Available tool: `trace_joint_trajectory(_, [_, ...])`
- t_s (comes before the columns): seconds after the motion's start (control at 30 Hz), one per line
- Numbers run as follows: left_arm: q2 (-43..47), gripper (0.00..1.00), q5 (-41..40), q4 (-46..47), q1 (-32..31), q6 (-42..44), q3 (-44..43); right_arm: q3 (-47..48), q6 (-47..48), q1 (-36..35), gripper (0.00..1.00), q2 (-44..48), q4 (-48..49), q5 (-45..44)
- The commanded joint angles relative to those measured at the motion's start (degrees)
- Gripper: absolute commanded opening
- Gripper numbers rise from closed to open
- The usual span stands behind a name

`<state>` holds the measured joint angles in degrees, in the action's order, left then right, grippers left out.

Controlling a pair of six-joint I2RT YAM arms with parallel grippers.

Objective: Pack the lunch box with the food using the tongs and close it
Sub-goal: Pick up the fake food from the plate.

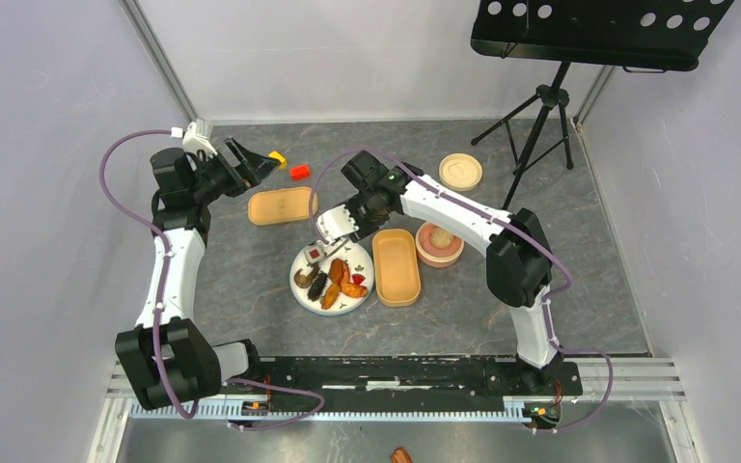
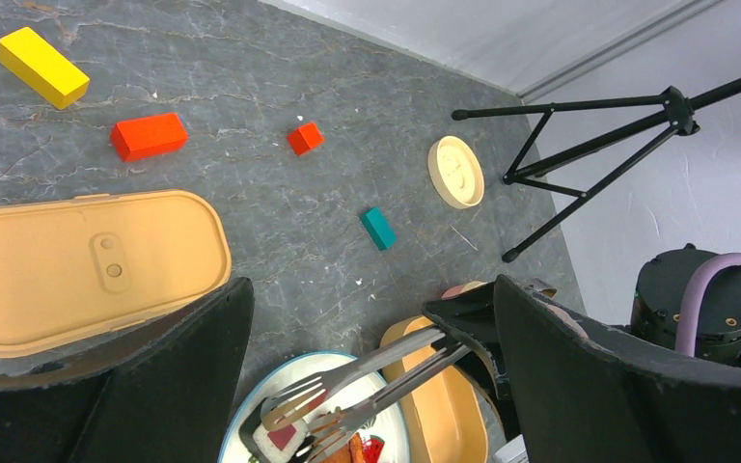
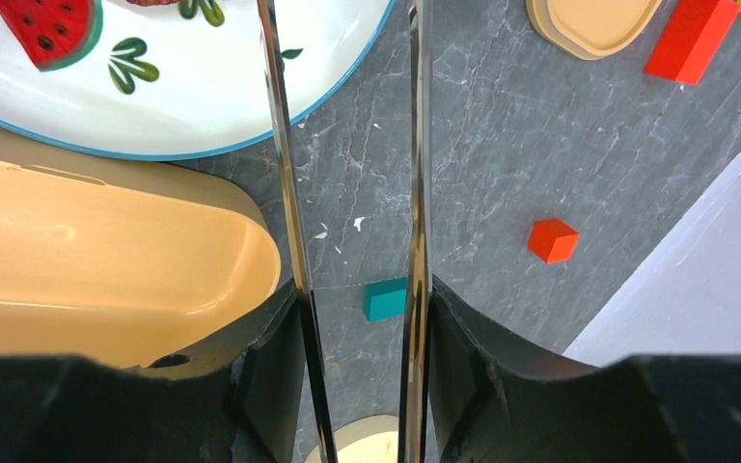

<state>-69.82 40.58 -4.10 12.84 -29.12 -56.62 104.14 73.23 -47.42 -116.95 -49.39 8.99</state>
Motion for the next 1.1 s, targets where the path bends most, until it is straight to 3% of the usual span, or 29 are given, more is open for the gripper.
trace_joint_trajectory(0.0, [0.81, 1.0, -0.06, 2.45, 0.69, -1.18, 0.28, 3.39, 2.77, -0.59, 0.49, -0.64, 1.05, 1.23])
trace_joint_trajectory(0.27, [1.92, 1.0, 0.11, 1.94, 1.49, -1.2, 0.63, 4.55, 2.43, -0.59, 0.43, -0.8, 0.05, 1.29])
trace_joint_trajectory(0.57, [1.62, 1.0, 1.95, 6.03, 1.45, -3.57, 1.84, 2.48, -1.74, -0.05, 0.33, 6.14, -0.27, 1.06])
trace_joint_trajectory(1.07, [2.12, 0.99, 4.85, 7.22, 1.22, -3.85, 3.01, -12.79, -7.61, 0.55, 0.29, 19.9, -0.56, 1.29])
